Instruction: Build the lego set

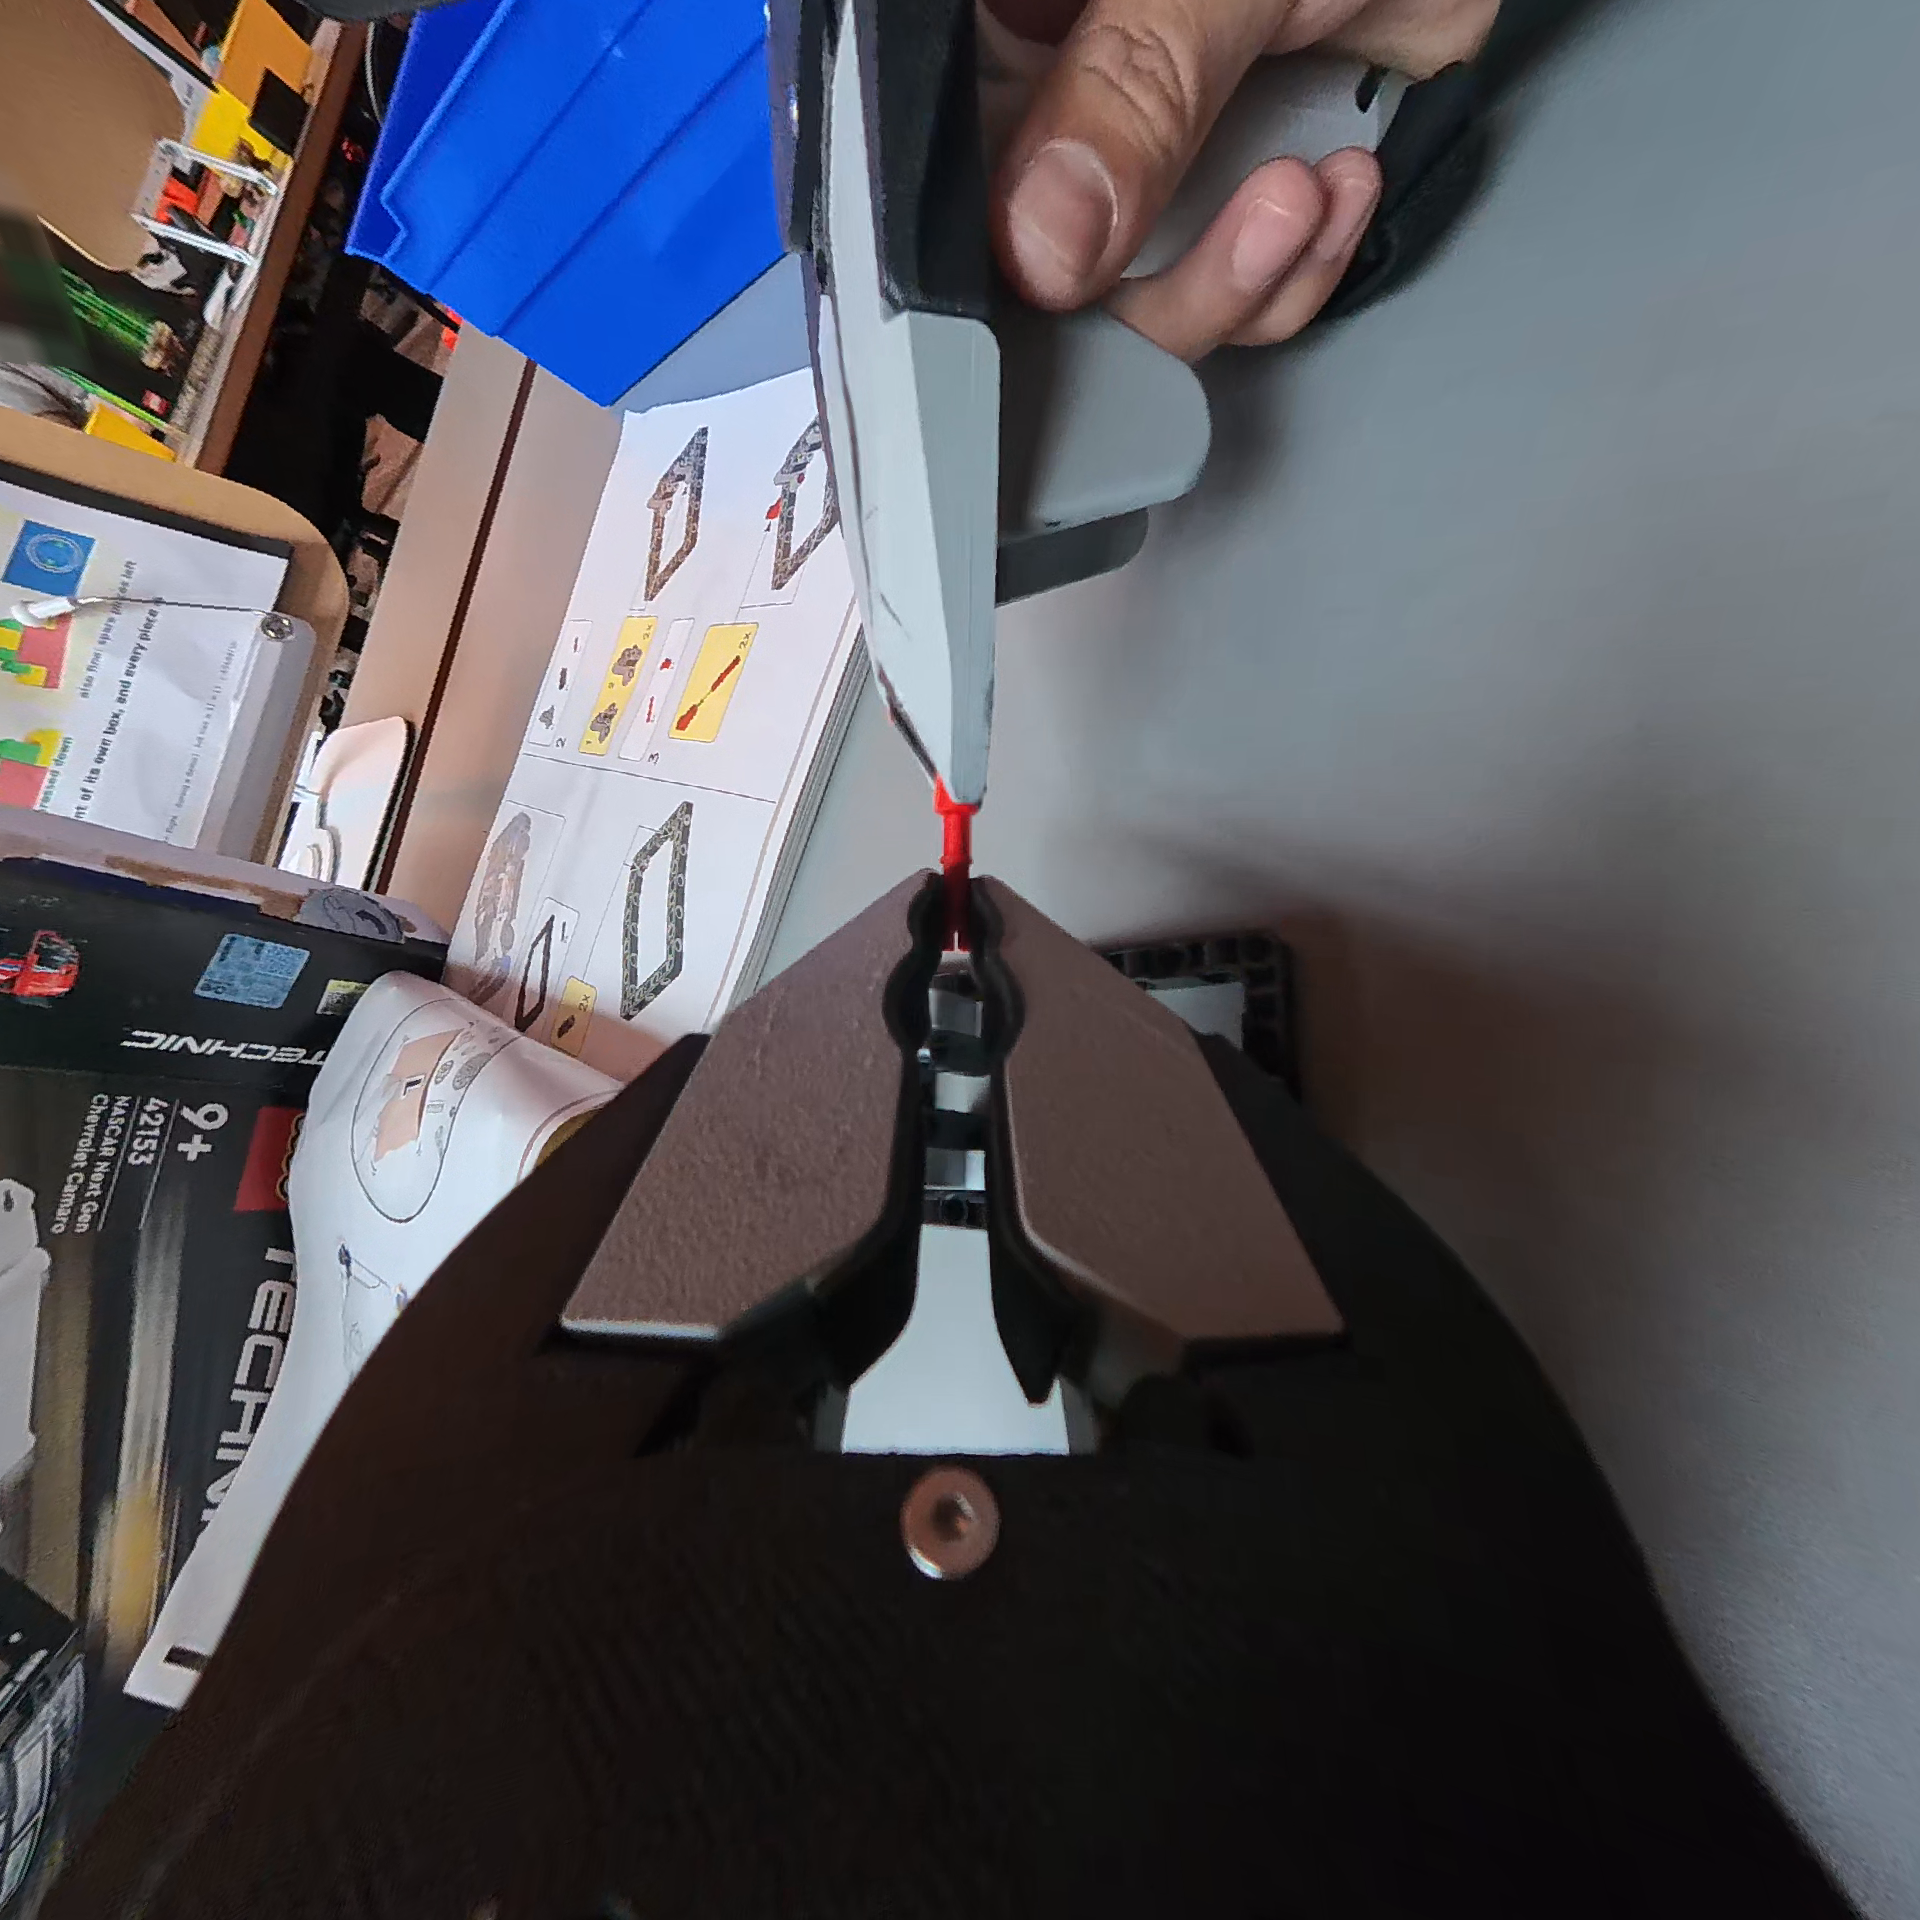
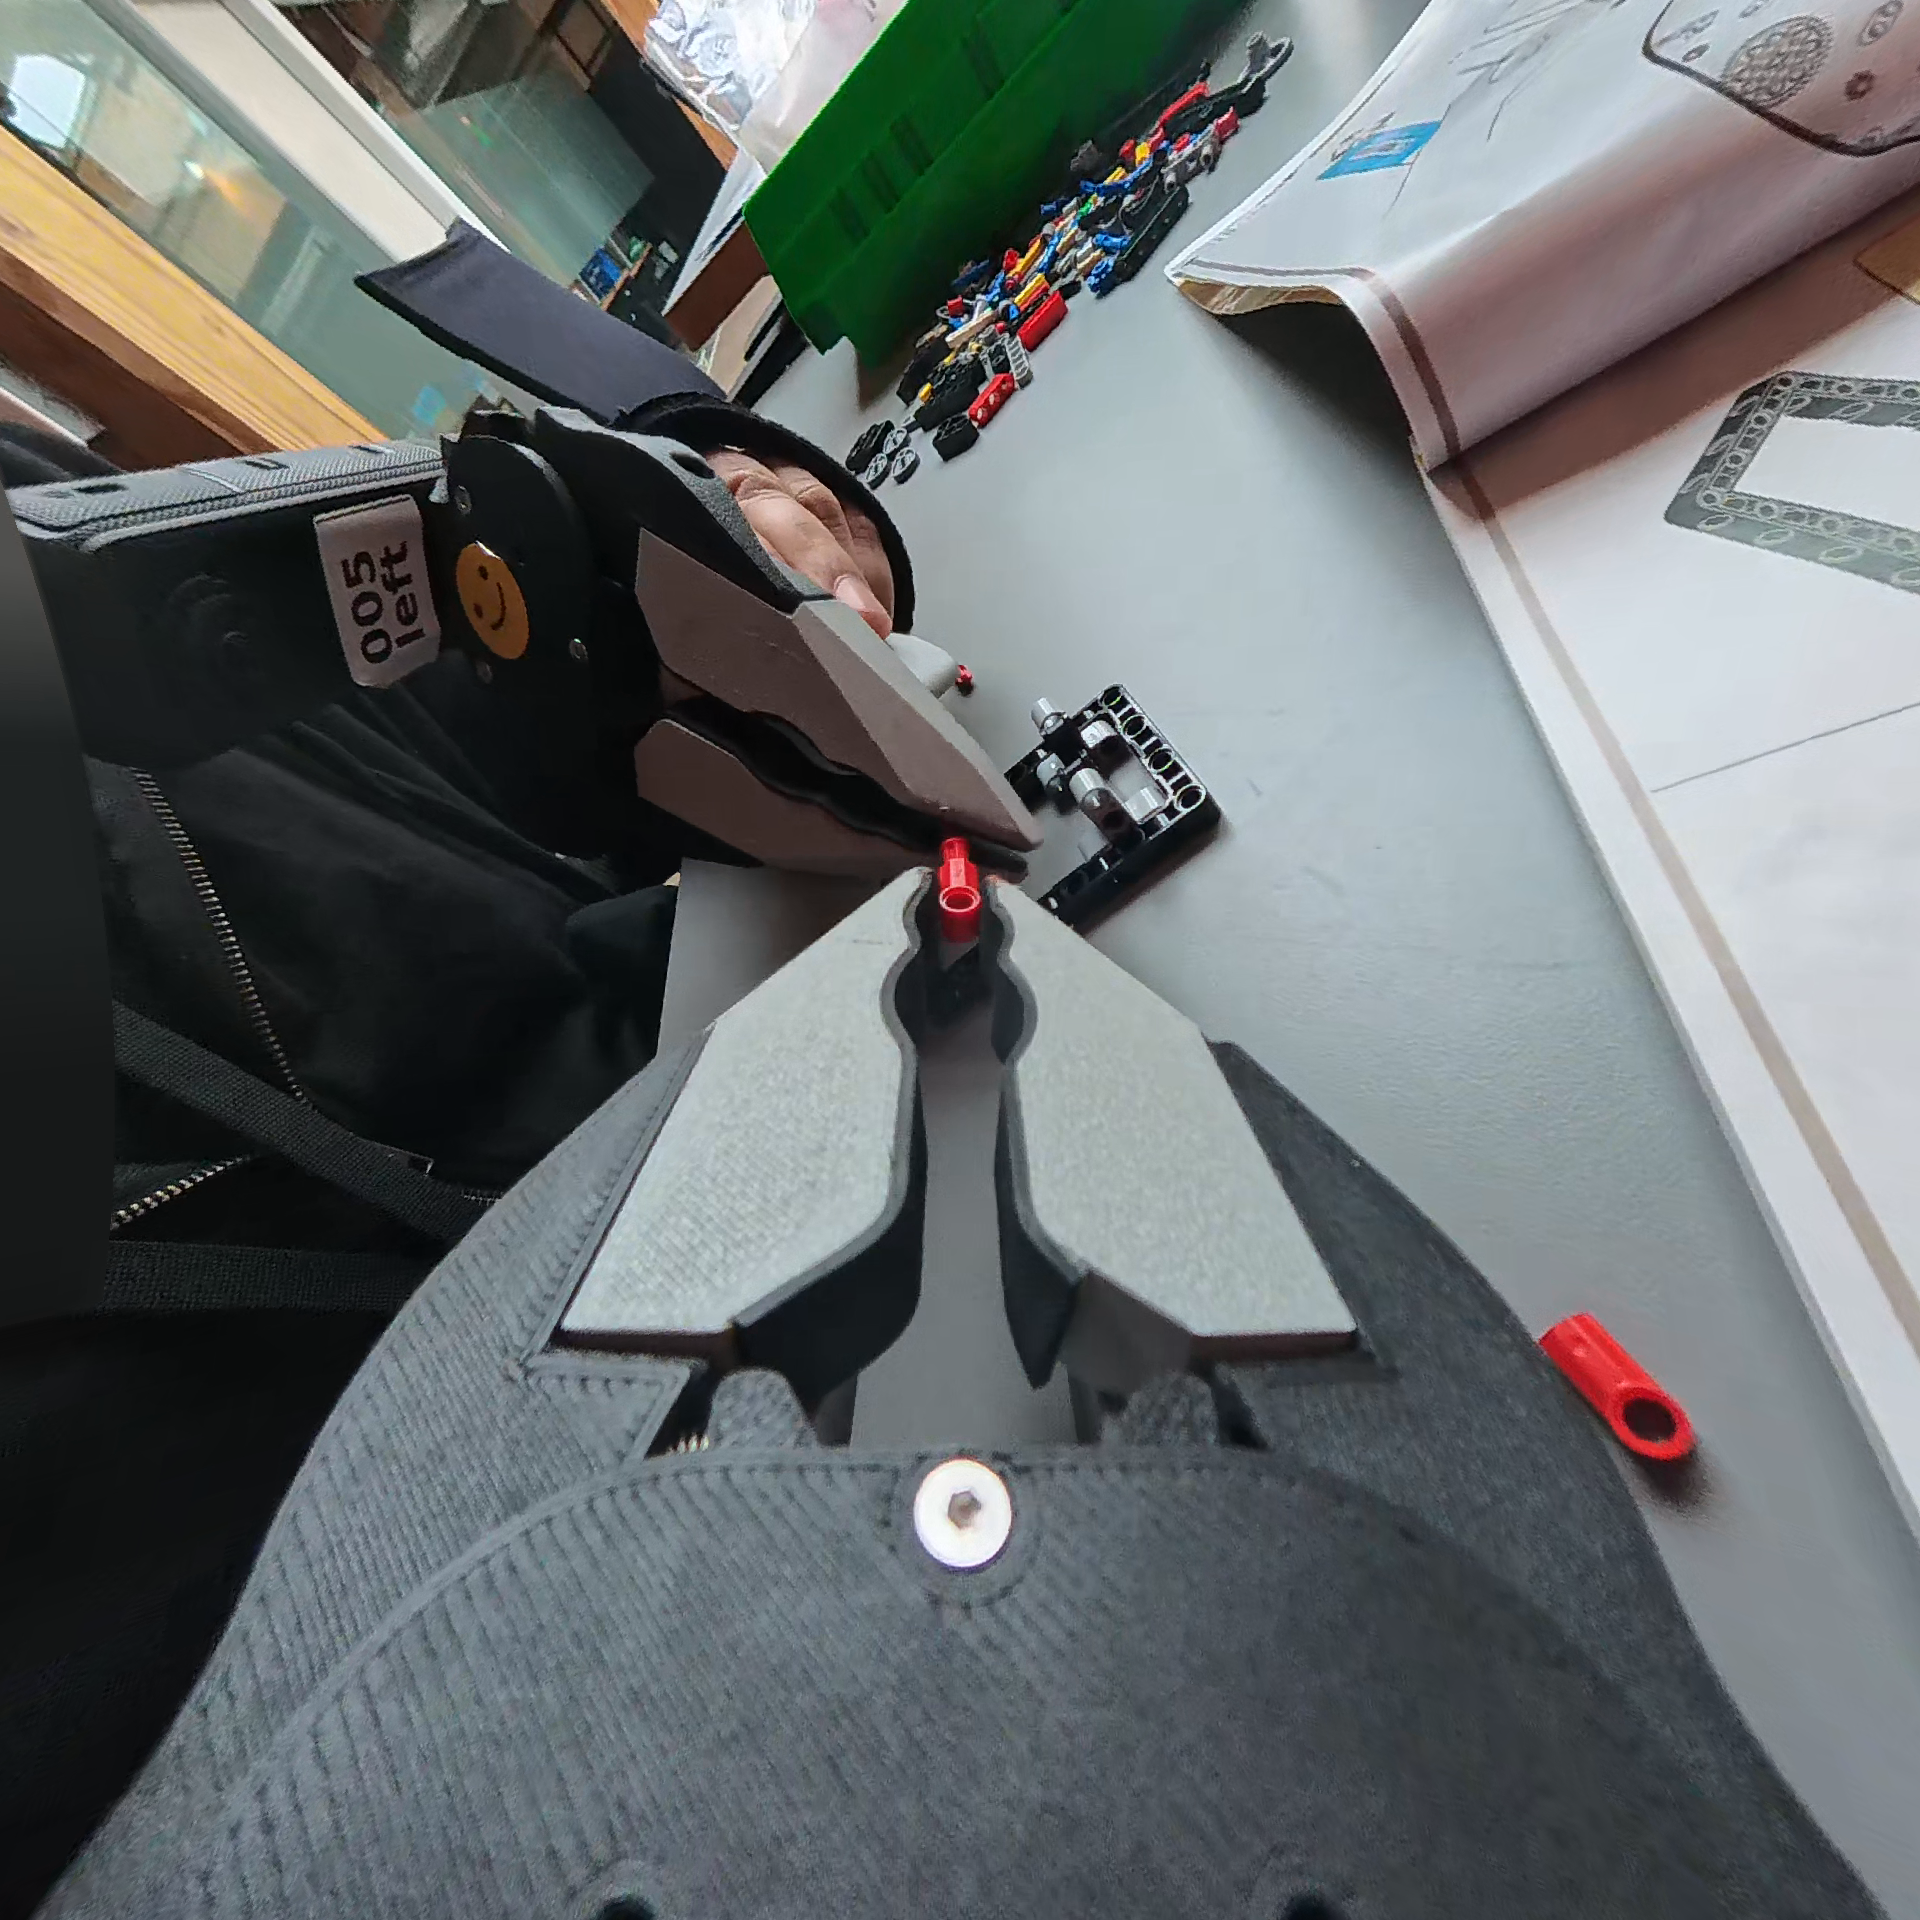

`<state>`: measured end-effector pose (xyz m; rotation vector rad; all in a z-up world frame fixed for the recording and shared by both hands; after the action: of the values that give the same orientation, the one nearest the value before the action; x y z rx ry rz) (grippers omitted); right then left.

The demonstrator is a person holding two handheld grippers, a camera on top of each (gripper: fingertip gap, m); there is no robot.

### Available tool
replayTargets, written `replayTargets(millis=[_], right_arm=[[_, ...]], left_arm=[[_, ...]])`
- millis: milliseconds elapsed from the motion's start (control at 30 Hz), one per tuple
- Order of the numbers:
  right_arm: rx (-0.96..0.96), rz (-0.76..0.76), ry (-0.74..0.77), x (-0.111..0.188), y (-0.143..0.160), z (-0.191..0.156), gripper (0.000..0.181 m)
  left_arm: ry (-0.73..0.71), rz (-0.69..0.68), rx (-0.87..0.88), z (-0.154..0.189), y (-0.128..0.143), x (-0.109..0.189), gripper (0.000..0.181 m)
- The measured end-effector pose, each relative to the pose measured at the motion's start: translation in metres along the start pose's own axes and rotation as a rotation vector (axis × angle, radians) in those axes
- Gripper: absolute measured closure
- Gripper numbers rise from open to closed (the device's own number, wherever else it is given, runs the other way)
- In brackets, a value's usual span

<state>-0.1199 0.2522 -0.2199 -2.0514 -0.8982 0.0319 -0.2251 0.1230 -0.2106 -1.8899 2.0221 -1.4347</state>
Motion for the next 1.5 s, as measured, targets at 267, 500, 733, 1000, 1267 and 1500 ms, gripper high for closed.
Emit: replayTargets(millis=[267,500,733,1000,1267,1500], right_arm=[[-0.006,-0.008,0.011,-0.002,0.000,0.000,0.177],[-0.022,-0.024,0.048,-0.005,0.000,0.001,0.177],[0.014,-0.014,-0.046,-0.003,0.000,-0.003,0.178],[-0.002,0.009,-0.074,-0.004,0.000,-0.004,0.178],[-0.010,0.051,-0.085,0.003,-0.004,0.000,0.177],[0.277,0.072,0.027,0.016,-0.007,-0.012,0.177]], left_arm=[[0.011,-0.016,0.004,0.000,0.001,0.000,0.180],[0.022,-0.062,0.030,0.001,0.000,-0.001,0.180],[0.046,0.044,0.049,0.000,-0.002,0.008,0.180],[0.015,0.049,0.051,0.001,-0.006,0.007,0.180],[0.046,0.109,0.162,-0.008,-0.003,0.003,0.178],[0.126,0.169,0.266,-0.014,0.008,0.013,0.156]])
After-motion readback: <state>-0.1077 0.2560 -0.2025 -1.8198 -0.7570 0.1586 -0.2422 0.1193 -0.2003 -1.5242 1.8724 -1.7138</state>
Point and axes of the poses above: each gripper's, where its closed fingertips meet, x back along the fingers, y out of its underside, z = x × y across the jaws, the point moved 10 cm from there along x, back along the fingers
